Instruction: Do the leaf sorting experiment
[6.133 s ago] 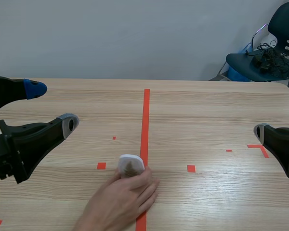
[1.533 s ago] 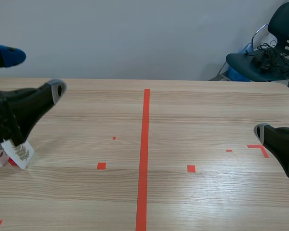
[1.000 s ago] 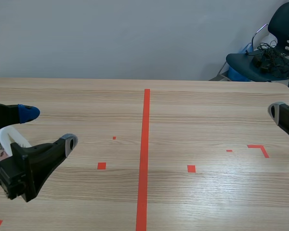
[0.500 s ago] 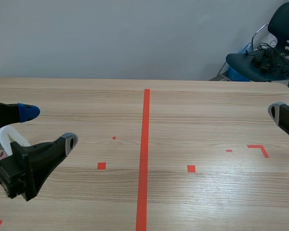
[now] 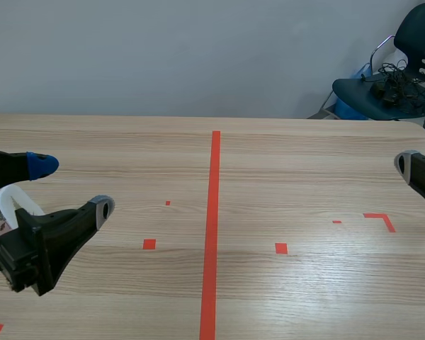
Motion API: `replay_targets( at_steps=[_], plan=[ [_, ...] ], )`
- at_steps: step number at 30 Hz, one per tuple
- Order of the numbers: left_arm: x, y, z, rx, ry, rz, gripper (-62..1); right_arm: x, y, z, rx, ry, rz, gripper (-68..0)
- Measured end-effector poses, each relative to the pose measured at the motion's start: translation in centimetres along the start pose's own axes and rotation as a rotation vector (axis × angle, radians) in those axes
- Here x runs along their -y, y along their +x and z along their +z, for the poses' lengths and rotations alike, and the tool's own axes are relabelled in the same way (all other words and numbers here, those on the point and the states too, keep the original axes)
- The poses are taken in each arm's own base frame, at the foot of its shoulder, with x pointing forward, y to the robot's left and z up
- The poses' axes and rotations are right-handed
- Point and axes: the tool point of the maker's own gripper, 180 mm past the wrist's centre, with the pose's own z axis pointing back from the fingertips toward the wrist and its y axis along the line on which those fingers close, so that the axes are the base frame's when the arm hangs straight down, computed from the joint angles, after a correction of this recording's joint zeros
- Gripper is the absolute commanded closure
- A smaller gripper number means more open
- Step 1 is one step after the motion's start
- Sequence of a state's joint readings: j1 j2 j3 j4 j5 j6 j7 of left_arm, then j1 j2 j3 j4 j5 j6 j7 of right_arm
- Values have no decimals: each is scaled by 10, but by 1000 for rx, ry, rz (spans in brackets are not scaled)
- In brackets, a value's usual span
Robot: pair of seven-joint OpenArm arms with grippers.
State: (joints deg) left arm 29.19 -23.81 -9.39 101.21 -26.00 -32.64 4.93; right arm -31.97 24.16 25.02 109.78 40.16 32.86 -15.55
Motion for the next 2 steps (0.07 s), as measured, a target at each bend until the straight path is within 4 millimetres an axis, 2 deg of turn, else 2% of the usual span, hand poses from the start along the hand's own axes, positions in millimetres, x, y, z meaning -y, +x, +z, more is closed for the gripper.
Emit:
replay_targets(
  at_steps=[2],
  plan=[
    [0, 0, 0, 0, 0, 0, -623, 0, 0, 0, 0, 0, 0, -679]
  ],
)
